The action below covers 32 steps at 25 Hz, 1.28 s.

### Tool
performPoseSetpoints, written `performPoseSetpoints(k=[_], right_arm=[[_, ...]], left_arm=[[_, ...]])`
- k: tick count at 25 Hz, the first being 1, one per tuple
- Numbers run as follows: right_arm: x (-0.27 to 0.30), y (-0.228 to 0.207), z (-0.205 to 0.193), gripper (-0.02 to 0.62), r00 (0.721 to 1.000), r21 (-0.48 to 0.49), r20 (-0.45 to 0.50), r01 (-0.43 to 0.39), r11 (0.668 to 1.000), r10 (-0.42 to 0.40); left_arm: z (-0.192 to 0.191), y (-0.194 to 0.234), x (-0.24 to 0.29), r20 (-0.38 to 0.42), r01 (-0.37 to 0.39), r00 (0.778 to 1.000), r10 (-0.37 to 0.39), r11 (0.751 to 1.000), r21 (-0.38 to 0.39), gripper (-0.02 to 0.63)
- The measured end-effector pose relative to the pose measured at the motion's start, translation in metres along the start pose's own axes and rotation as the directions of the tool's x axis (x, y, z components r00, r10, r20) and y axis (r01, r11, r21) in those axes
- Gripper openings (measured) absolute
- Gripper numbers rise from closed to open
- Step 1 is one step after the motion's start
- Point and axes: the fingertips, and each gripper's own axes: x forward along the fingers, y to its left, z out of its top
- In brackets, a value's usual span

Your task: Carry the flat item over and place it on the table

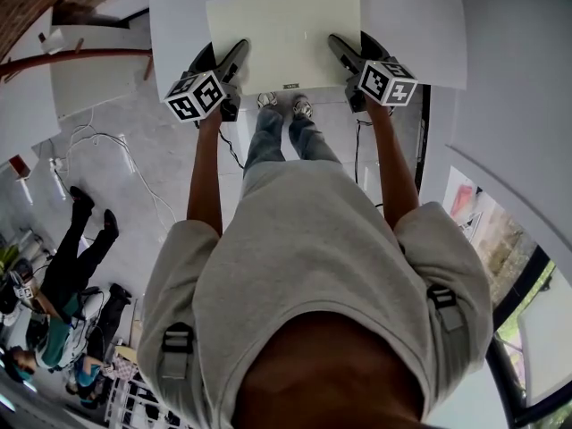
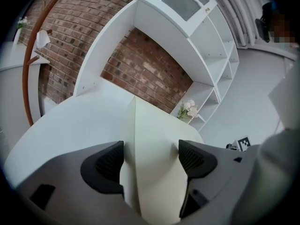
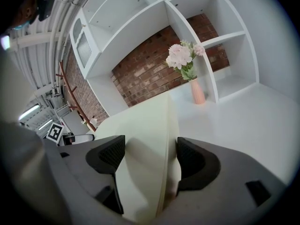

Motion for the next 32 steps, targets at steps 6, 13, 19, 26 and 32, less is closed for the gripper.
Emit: performPoseSetpoints(k=[6,13,19,26,32], right_arm=[[0.009,-0.007,-0.010,0.367,1.000,0.016,-0.025,0.013,1.000,-0.013],[0.033,-0.015,-0.011,0.365,0.998,0.038,-0.052,0.026,0.999,-0.024],[0.046,-0.026,-0.005,0.365,0.998,0.049,-0.060,0.039,0.998,-0.036],[0.071,-0.036,0.007,0.365,0.997,0.065,-0.067,0.053,0.997,-0.048],[0.090,-0.040,0.016,0.365,0.995,0.062,-0.078,0.074,0.995,-0.069]], left_arm=[[-0.009,0.010,0.008,-0.028,-0.006,1.000,0.006,1.000,-0.016,0.374],[-0.006,0.029,0.027,-0.053,-0.011,0.999,0.009,1.000,-0.028,0.374],[0.000,0.034,0.046,-0.066,-0.002,0.998,0.000,0.999,-0.032,0.373],[0.013,0.050,0.070,-0.084,-0.006,0.996,0.003,1.000,-0.030,0.373],[0.020,0.064,0.085,-0.097,-0.012,0.995,0.009,0.999,-0.031,0.373]])
